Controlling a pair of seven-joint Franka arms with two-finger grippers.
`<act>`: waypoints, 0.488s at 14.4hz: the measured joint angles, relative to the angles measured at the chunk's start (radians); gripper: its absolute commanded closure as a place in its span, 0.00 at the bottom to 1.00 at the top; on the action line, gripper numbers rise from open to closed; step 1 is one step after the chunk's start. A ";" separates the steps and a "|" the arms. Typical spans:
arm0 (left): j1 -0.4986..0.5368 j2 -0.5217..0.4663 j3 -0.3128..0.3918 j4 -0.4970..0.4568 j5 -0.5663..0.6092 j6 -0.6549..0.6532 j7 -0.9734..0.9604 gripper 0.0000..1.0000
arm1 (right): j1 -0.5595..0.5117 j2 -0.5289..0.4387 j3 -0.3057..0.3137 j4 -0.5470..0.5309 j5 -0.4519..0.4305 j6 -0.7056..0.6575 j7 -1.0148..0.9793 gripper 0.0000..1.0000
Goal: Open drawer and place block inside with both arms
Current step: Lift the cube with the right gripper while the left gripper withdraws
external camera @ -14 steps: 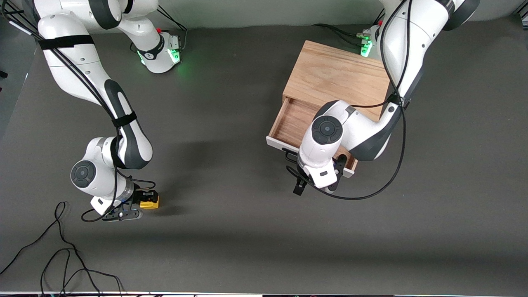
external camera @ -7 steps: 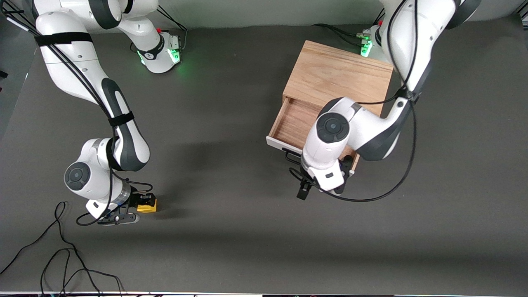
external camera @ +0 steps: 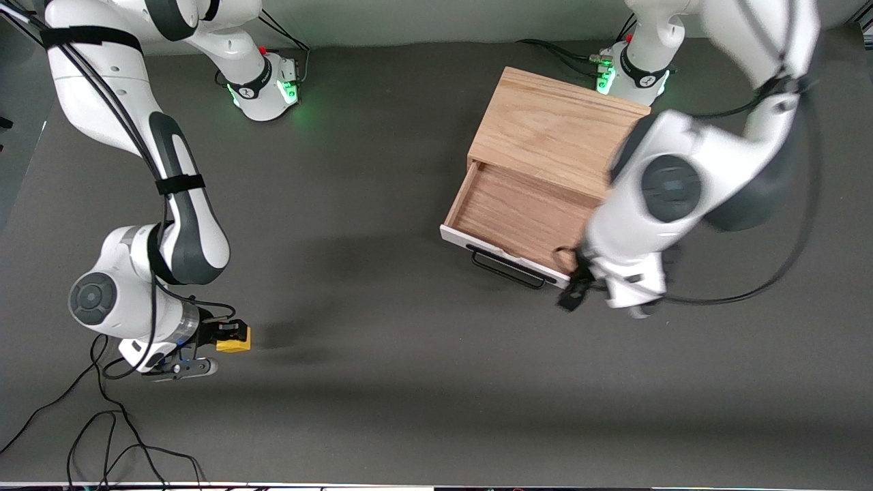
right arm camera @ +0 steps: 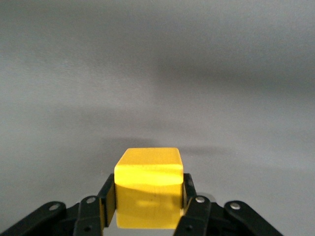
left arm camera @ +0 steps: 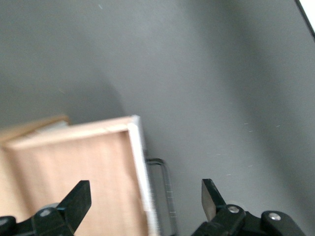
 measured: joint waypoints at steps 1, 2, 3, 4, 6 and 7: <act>0.040 -0.030 0.000 -0.001 -0.017 -0.053 0.091 0.00 | 0.004 -0.008 0.000 0.010 0.000 -0.020 0.001 1.00; 0.078 -0.057 0.000 -0.002 -0.031 -0.098 0.182 0.00 | 0.012 -0.014 0.000 0.019 0.000 -0.041 0.002 1.00; 0.118 -0.083 0.001 -0.003 -0.038 -0.141 0.280 0.00 | 0.022 -0.019 0.000 0.033 0.000 -0.066 0.010 1.00; 0.153 -0.105 0.001 -0.006 -0.041 -0.180 0.376 0.00 | 0.034 -0.023 0.000 0.052 0.000 -0.095 0.027 1.00; 0.222 -0.148 0.002 -0.024 -0.044 -0.238 0.579 0.00 | 0.070 -0.030 0.001 0.111 0.000 -0.172 0.090 1.00; 0.255 -0.173 0.003 -0.042 -0.045 -0.253 0.684 0.00 | 0.098 -0.034 0.001 0.148 0.000 -0.209 0.140 1.00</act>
